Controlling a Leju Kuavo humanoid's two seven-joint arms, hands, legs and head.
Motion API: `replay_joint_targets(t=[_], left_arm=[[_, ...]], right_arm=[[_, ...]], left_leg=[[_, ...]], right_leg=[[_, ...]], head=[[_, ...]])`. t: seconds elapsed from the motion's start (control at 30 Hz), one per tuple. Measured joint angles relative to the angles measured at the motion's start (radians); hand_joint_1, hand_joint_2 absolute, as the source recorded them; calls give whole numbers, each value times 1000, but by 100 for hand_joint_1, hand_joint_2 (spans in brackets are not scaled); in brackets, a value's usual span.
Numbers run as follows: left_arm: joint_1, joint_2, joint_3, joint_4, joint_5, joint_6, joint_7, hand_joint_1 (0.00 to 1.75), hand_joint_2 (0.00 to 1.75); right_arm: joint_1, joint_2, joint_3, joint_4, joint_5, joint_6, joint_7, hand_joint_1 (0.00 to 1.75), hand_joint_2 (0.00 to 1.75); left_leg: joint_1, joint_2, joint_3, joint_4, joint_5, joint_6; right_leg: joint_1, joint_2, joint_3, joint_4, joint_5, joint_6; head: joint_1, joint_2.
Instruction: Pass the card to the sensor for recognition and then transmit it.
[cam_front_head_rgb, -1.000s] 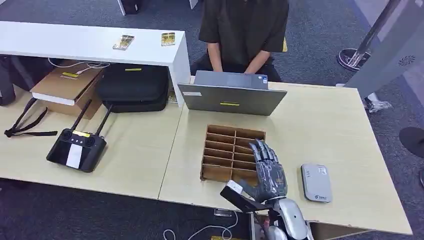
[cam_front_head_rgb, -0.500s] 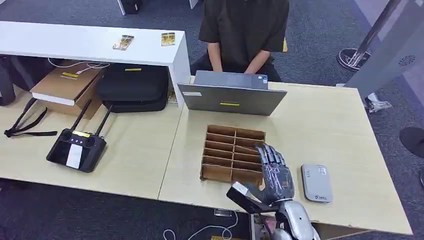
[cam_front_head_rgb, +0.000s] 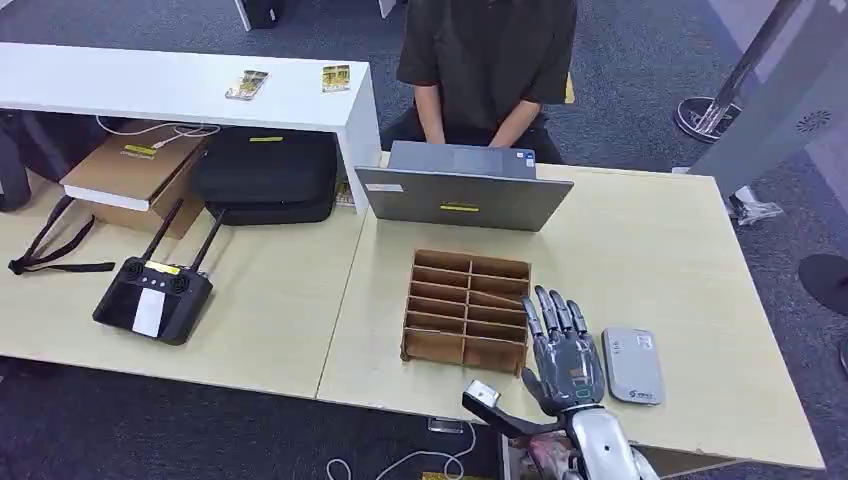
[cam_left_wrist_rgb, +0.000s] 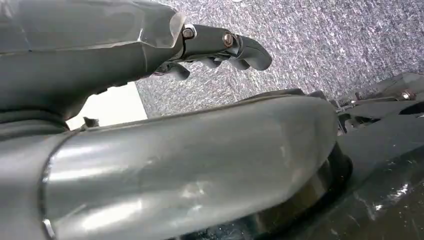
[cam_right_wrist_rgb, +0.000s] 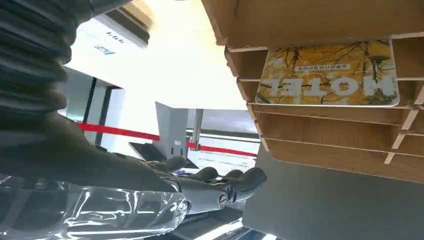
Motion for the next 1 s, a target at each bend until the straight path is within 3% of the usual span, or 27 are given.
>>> replay_joint_targets(t=[0.37,1.0], left_arm=[[0,-1,8,1,13,0,-2,0,0],[0,-4,9,2,9,-11,-3,0,0]], right_arm=[[-1,0,24,-10,-2,2,1,0,175],[9,83,38,-8,-53,18,0,0,175]], left_leg=[[0,0,0,0,0,0],[0,0,0,0,0,0]], right_leg=[[0,0,0,0,0,0],[0,0,0,0,0,0]], head=[[0,0],[0,0]])
